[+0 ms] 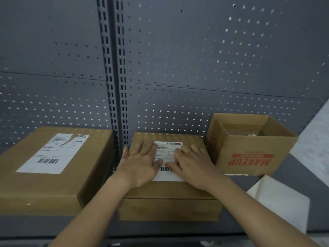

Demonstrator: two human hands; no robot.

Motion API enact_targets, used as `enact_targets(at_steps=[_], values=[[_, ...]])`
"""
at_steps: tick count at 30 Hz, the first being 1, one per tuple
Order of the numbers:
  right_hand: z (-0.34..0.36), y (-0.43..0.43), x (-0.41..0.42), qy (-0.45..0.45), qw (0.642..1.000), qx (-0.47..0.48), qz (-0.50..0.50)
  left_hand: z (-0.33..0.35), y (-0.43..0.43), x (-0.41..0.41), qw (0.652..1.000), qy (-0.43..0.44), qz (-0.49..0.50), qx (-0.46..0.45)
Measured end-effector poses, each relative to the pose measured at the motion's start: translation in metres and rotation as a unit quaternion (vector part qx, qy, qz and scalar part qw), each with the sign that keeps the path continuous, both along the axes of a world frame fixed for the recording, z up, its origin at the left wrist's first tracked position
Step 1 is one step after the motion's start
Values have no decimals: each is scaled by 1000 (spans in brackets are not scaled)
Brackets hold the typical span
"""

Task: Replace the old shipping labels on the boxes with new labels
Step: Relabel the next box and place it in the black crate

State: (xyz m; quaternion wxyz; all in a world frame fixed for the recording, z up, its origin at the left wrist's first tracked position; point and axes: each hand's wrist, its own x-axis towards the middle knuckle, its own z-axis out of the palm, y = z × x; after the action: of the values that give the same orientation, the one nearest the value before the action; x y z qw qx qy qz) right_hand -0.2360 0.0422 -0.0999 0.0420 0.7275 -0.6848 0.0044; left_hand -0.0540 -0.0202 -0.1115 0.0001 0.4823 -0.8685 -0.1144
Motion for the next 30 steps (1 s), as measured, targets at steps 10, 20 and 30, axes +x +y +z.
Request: enact_targets(at_steps=[10, 20, 30], values=[[-2, -17, -6, -35, 999, -29, -5, -4, 0, -5, 1000, -3, -22, -17], [-8, -15, -1, -1, 999, 14, -35, -5, 1, -9, 999, -37, -17, -19], [2, 10, 4, -37, 998, 45, 10, 1, 1, 9, 997, -37, -64, 5]])
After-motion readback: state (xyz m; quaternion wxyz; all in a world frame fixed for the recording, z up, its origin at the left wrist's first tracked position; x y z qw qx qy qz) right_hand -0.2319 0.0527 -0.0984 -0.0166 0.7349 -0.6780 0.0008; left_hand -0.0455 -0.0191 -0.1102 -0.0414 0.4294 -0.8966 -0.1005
